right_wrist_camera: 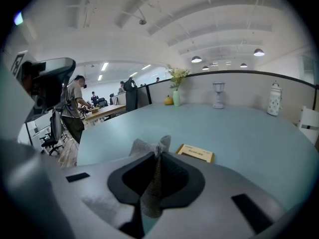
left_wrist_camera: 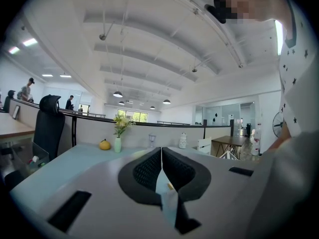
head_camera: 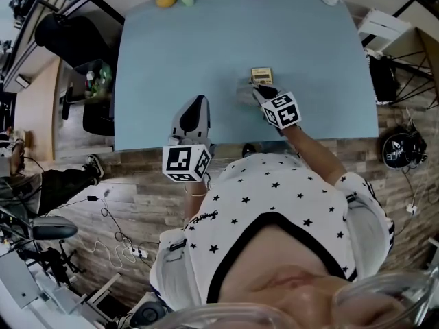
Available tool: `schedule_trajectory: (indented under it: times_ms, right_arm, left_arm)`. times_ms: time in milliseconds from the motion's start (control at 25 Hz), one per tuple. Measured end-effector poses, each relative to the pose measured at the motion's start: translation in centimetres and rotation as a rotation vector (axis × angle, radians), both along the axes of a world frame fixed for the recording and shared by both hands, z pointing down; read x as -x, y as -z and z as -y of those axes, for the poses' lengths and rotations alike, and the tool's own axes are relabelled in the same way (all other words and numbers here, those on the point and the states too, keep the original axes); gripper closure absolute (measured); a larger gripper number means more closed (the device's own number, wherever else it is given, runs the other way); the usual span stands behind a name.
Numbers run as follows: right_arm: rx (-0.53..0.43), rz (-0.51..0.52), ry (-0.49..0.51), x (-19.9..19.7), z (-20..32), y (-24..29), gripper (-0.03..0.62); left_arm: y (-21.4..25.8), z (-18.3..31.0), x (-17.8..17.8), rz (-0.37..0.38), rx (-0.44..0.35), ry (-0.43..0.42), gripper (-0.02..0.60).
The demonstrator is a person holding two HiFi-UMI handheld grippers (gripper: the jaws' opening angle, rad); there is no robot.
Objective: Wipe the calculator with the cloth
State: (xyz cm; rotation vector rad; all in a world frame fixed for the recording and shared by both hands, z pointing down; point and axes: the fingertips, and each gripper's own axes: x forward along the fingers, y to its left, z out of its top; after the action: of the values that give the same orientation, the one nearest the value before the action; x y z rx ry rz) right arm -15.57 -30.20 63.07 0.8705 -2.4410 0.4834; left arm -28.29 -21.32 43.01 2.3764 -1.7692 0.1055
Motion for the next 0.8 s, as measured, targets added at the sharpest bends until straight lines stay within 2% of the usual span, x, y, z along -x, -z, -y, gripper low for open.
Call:
schedule_trajectory:
  times_ms: [120,280,800]
  right_arm:
    - [0.009,-0.032,0.029,0.6,-1.0,-1.1,0.557]
    - [0.012,-0.066,0.018,-0.1,-1.0,-2.3,0.557]
    - [0.018,-0.097,-0.141,-6.7,1.1,-2.9,0.557]
  left_arm:
    - [0.0,-0.3,0.5,-0.004,-0.003,0.012,0.551]
    - [-0.1,-0.4,0.4,-0.009,-0.002,0.005,0.551]
    - [-0.5,0.3,-1.2,-0.007,0.022,-0.043,0.551]
